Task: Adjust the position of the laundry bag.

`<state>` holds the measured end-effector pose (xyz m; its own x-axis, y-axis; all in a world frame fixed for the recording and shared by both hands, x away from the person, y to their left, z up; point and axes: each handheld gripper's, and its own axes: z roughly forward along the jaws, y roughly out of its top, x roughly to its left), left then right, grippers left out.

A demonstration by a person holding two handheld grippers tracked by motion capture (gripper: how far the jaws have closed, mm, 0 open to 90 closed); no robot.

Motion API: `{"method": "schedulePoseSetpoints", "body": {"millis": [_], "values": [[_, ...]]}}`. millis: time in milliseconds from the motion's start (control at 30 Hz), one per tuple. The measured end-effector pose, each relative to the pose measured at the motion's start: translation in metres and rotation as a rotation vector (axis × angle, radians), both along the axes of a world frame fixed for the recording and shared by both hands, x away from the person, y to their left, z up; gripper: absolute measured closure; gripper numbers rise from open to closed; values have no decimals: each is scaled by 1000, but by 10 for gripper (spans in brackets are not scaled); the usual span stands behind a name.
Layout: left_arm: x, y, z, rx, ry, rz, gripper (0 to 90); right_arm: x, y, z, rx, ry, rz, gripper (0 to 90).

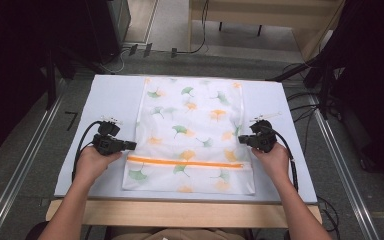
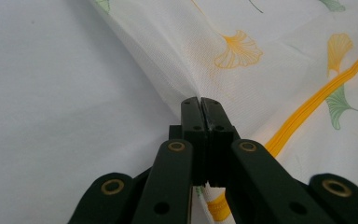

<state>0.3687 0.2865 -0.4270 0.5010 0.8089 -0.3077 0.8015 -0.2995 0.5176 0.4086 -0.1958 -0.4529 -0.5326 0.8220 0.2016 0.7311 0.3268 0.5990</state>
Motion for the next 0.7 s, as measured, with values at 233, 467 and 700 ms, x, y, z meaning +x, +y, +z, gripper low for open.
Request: {"method": "schedulePoseSetpoints", "body": {"millis": [233, 467, 700], "values": [[-2, 9, -1, -6, 10, 25, 900, 1, 9, 0, 1, -17, 16, 896], [-3, 10, -4, -5, 28, 32, 899, 4, 11, -3, -10, -20, 13, 895], [-5, 11, -2, -17, 11, 21, 844, 5, 9, -3, 10, -2, 17, 839]]}}
